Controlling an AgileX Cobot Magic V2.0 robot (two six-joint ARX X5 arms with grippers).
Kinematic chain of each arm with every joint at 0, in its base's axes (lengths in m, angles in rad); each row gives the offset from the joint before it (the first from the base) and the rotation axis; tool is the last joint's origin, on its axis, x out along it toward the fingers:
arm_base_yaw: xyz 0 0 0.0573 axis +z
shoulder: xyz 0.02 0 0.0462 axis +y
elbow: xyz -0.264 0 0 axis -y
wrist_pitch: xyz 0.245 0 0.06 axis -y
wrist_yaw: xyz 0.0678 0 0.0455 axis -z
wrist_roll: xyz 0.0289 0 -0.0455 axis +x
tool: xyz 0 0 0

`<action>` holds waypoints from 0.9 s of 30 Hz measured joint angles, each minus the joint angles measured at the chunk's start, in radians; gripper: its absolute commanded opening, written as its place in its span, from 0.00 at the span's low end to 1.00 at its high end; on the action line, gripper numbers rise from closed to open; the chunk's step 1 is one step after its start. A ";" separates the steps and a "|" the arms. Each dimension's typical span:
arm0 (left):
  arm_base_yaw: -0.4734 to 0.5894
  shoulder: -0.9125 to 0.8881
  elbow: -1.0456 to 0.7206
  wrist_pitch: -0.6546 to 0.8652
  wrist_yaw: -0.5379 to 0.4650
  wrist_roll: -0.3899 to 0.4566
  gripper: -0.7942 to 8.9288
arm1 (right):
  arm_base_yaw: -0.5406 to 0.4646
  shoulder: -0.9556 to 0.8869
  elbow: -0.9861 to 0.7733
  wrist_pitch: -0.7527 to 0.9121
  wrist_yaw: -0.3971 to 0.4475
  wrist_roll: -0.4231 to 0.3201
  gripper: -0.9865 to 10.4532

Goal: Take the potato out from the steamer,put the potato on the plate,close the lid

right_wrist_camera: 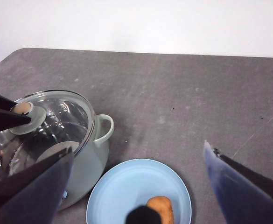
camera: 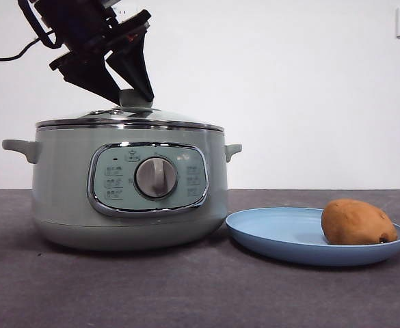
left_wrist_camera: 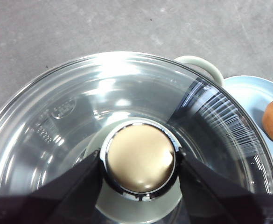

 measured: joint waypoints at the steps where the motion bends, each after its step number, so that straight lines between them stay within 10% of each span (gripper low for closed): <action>1: 0.000 -0.001 0.000 -0.004 0.000 0.000 0.07 | 0.000 0.000 0.000 0.000 0.000 0.000 0.50; 6: 0.002 -0.004 0.000 -0.010 -0.003 0.000 0.10 | 0.000 0.000 0.000 0.000 0.000 0.000 0.50; 13: 0.002 -0.004 0.000 -0.002 -0.003 -0.001 0.44 | 0.000 0.001 0.000 0.000 0.000 0.000 0.50; 27: 0.016 -0.003 0.114 0.012 -0.002 -0.018 0.45 | 0.000 0.001 0.000 0.000 -0.002 0.000 0.50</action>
